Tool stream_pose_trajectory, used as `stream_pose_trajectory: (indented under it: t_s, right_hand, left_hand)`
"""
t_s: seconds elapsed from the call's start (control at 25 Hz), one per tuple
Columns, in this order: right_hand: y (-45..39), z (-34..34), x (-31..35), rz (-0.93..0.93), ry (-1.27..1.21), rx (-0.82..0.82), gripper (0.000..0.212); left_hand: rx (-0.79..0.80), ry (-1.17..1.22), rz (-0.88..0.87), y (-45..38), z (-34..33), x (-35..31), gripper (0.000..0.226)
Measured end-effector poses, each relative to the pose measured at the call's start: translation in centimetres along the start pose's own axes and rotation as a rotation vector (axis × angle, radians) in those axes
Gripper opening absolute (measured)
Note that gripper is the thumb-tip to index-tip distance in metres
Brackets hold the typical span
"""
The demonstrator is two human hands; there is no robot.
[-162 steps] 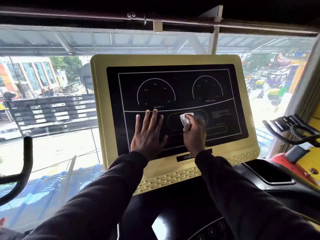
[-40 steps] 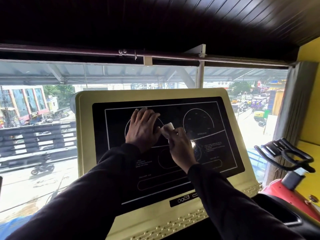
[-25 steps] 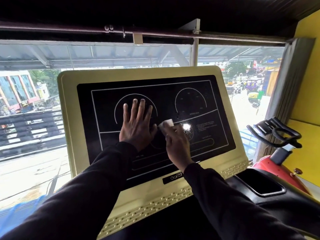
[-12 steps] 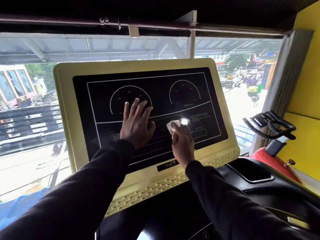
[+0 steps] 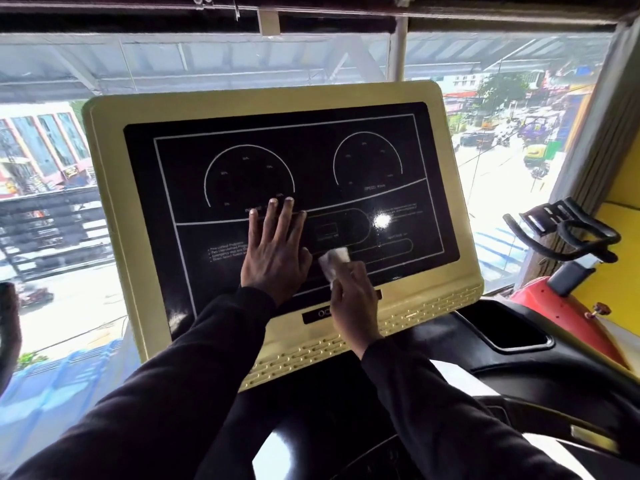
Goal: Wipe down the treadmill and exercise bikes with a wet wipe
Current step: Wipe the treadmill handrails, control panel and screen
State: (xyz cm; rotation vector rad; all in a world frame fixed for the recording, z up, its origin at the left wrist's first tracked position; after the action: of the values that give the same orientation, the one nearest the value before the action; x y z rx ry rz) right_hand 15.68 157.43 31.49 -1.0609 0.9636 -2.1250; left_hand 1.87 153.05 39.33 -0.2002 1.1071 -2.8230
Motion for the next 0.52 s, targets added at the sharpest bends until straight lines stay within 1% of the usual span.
stream_pose_trajectory:
  t_s: [0.04, 0.08, 0.12, 0.16, 0.24, 0.28, 0.32, 0.4, 0.44, 0.48, 0.52]
  right_hand:
    - [0.8, 0.1, 0.0, 0.133, 0.010, 0.052, 0.042]
    - [1.0, 0.6, -0.6, 0.213, 0.013, 0.084, 0.042]
    - [0.7, 0.9, -1.6, 0.215, 0.018, 0.073, 0.041]
    - [0.3, 1.2, -2.5, 0.129, 0.009, 0.031, 0.041]
    - [0.3, 1.5, -2.8, -0.135, -0.040, -0.022, 0.044]
    - [0.9, 1.3, -2.1, -0.169, -0.059, 0.008, 0.044]
    - [1.6, 1.2, -1.4, -0.097, -0.063, 0.057, 0.044]
    - [3.1, 1.7, -1.4, 0.117, -0.049, 0.161, 0.044]
    - [3.1, 2.2, -2.2, 0.137, -0.030, 0.185, 0.042]
    - [2.9, 2.6, -3.1, 0.049, -0.018, 0.174, 0.039]
    - [2.8, 3.0, -3.9, -0.115, -0.020, 0.134, 0.035]
  left_hand:
    - [0.003, 0.000, 0.002, 0.0, 0.0, 0.0, 0.065]
    - [0.003, 0.006, 0.004, 0.1, 0.0, 0.0, 0.065]
    - [0.002, 0.012, 0.007, 0.1, 0.0, -0.1, 0.065]
    - [0.000, 0.015, 0.010, 0.1, 0.0, -0.2, 0.065]
    - [-0.003, 0.028, 0.022, 0.1, 0.1, -0.2, 0.064]
    - [-0.001, 0.038, 0.034, 0.0, 0.3, -0.2, 0.064]
    - [-0.004, 0.053, 0.047, 0.0, 0.5, -0.3, 0.064]
    - [-0.019, 0.110, 0.062, 0.3, 0.7, -0.9, 0.062]
    - [-0.016, 0.130, 0.053, 0.9, 0.5, -1.6, 0.061]
    - [0.001, 0.128, 0.033, 1.7, -0.1, -2.4, 0.061]
    - [0.023, 0.107, 0.013, 2.7, -0.8, -3.2, 0.063]
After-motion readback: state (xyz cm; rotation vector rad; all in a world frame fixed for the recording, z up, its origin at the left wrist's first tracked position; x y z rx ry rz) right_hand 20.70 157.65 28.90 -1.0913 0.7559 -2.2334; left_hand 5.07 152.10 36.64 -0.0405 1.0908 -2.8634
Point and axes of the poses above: each hand's wrist, its own y-axis away from the middle knuckle, its own z-axis out of the back of the hand, x = y × z, the point moved 2 cm from there along -y, towards the middle knuckle, and after that the axes turned 9 degrees about y, right-handed, at the moved point
